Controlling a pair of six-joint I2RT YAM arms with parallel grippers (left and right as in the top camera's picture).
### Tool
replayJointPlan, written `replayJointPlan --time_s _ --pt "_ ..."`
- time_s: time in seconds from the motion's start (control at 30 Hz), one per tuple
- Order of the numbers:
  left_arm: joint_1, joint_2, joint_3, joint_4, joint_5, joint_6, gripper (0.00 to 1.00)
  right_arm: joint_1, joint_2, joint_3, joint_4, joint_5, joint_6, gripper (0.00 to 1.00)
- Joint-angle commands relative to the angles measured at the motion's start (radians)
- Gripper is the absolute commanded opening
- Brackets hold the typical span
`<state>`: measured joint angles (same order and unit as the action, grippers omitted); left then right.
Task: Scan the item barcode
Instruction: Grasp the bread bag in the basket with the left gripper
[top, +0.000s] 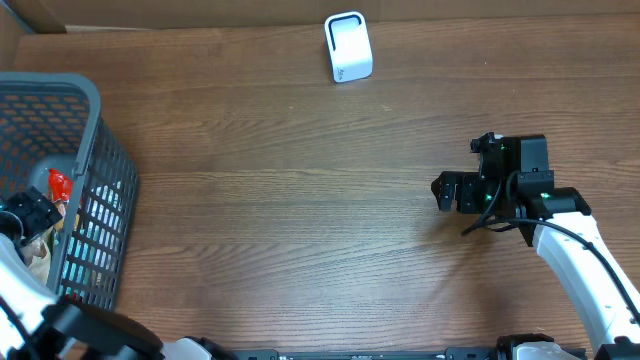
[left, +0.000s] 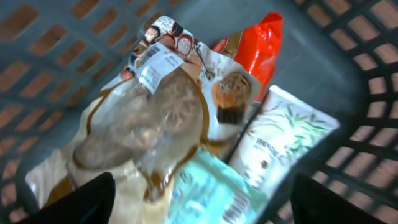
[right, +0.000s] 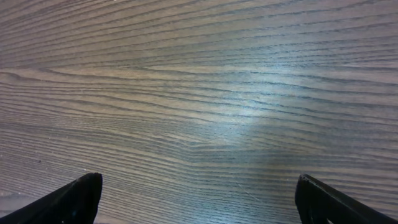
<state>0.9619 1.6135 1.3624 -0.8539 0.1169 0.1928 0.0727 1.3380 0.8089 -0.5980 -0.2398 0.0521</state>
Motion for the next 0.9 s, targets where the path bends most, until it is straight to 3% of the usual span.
replayJointPlan --time_s 0.0,0.13,0.33,0.57,0.77,0.87 --pt "-0.008 0.04 -0.006 0.024 0.004 0.067 0.85 0.005 -0.001 0.021 0.005 -0.009 0.0 1.0" --pt "-0.008 0.089 -0.006 0.05 -0.023 0.099 0.88 0.005 -0.001 0.021 0.005 -0.009 0.0 1.0" --pt "-0.007 0.165 -0.006 0.102 -0.13 0.095 0.84 0.005 -0.001 0.021 0.005 -0.009 0.0 1.0" --pt "-0.007 0.246 -0.006 0.145 -0.134 0.08 0.83 0.005 -0.001 0.021 0.005 -0.009 0.0 1.0" --pt "-0.007 0.285 -0.006 0.148 -0.149 0.027 0.46 0.005 -0.001 0.021 0.005 -0.009 0.0 1.0" --pt "-0.006 0.285 -0.006 0.147 -0.151 0.022 0.33 0.005 -0.001 0.021 0.005 -0.009 0.0 1.0"
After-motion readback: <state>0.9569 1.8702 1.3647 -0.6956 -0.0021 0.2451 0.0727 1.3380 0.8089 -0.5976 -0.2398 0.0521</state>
